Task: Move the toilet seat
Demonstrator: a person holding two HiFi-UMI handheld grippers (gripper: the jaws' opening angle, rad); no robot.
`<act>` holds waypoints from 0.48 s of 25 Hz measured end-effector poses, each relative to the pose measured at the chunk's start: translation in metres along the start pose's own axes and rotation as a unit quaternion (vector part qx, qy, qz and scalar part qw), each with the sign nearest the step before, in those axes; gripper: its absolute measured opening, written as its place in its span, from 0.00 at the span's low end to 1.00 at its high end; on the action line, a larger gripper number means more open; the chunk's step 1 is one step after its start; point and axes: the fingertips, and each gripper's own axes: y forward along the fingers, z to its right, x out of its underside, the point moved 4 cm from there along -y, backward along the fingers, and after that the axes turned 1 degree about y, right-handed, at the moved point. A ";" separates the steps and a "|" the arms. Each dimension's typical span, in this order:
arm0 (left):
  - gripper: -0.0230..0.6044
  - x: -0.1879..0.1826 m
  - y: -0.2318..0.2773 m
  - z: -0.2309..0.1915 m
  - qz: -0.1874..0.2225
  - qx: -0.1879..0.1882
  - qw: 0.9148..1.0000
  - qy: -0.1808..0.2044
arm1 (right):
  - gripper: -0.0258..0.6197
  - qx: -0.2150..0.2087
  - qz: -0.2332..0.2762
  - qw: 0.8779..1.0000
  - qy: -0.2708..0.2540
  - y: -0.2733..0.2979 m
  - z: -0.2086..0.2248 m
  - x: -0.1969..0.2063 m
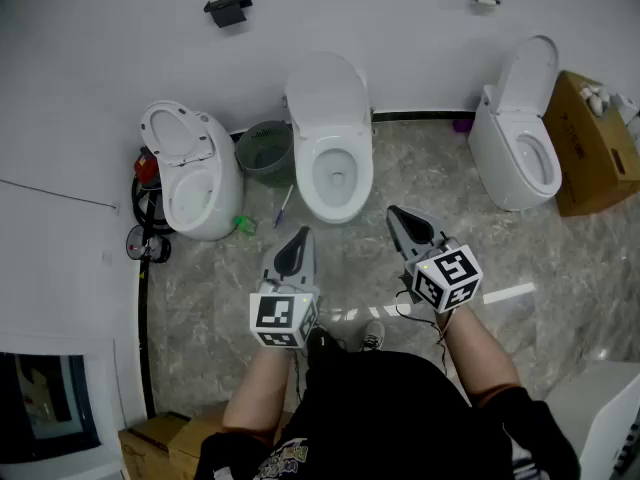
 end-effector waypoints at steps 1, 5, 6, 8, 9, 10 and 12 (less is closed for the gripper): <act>0.05 -0.001 0.000 0.000 0.000 0.000 1.000 0.000 | 0.05 0.000 -0.001 1.000 0.000 0.000 0.000 0.000; 0.05 -0.002 0.002 -0.001 0.000 -0.001 1.000 -0.001 | 0.05 -0.001 0.000 1.000 0.002 0.002 0.001 -0.001; 0.05 -0.002 0.003 -0.001 0.000 -0.002 1.000 -0.001 | 0.05 -0.002 0.002 1.000 0.004 0.002 0.001 -0.001; 0.05 -0.001 0.003 -0.002 0.002 -0.004 1.000 -0.001 | 0.05 -0.004 0.007 1.000 0.007 0.001 0.002 -0.001; 0.05 -0.001 0.003 -0.002 0.004 -0.006 1.000 0.000 | 0.05 -0.003 0.009 1.000 0.007 0.001 0.002 -0.001; 0.05 -0.001 0.004 -0.003 0.006 -0.009 1.000 0.001 | 0.05 -0.003 0.010 1.000 0.007 0.002 0.003 0.000; 0.05 -0.002 0.004 -0.005 0.008 -0.011 1.000 0.000 | 0.05 -0.002 0.009 1.000 0.003 0.004 0.003 0.000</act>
